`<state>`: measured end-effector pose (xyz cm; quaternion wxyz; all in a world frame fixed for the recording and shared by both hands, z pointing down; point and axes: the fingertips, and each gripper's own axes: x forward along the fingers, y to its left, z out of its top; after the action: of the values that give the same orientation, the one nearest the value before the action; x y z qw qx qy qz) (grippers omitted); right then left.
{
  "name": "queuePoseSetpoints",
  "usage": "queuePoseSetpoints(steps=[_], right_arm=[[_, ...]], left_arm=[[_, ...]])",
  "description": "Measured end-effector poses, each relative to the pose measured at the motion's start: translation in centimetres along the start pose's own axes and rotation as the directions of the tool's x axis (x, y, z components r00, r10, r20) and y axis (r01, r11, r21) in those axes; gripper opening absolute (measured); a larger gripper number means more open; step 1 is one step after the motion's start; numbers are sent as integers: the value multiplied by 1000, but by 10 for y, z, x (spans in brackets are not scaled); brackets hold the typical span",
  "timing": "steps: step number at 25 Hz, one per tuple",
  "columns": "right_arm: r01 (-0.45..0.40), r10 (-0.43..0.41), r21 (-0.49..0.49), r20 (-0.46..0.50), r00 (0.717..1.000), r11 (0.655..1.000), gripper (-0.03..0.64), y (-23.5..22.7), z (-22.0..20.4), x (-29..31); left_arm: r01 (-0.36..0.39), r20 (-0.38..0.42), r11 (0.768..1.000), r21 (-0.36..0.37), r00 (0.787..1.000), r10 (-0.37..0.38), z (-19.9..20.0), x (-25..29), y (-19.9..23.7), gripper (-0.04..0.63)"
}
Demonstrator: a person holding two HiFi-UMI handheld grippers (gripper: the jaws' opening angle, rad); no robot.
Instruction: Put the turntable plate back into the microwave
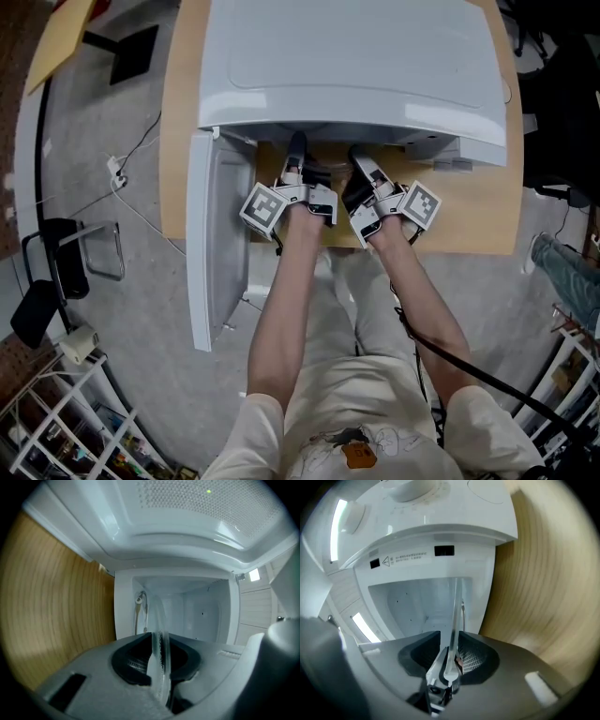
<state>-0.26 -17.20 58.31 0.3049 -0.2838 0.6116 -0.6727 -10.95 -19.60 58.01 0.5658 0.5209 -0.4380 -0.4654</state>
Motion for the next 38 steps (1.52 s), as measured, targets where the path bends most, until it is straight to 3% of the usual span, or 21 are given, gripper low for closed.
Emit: queuePoseSetpoints(steps=[2, 4, 8, 11, 18, 22, 33, 36, 38], right_arm=[[17, -18, -33, -43, 999, 999, 120, -2, -12, -1], [34, -37, -50, -65, 997, 998, 70, -5, -18, 1], [15, -15, 5, -38, 999, 1000, 57, -2, -16, 2], [31, -33, -38, -34, 999, 999, 53, -2, -13, -1], [34, -35, -68, -18, 999, 997, 60, 2, 1, 10], [55, -55, -51, 0, 998, 997, 54, -4, 6, 16], [94, -95, -83, -15, 995, 992, 51, -4, 22, 41], [122, -125, -97, -30, 992, 988, 55, -6, 26, 48], [131, -134, -105, -24, 991, 986, 60, -6, 28, 53]], left_arm=[[-2, -2, 1000, 5, 1000, 2, 0, 1, 1, 31], [-1, -6, 1000, 13, 1000, 1, 1, 2, 0, 31], [12, -14, 1000, 7, 1000, -12, -1, 3, -3, 28], [17, -21, 1000, -9, 1000, -18, -6, -1, 0, 137], [2, -52, 1000, 16, 999, -2, -17, -30, 4, 102], [2, -73, 1000, 30, 997, 0, -25, -32, 4, 47], [-23, -102, 998, 51, 994, 28, -15, -3, 8, 38], [11, -86, 1000, 12, 996, -10, -13, 7, -2, 35], [9, -81, 1000, 24, 997, -7, -10, 11, -3, 34]])
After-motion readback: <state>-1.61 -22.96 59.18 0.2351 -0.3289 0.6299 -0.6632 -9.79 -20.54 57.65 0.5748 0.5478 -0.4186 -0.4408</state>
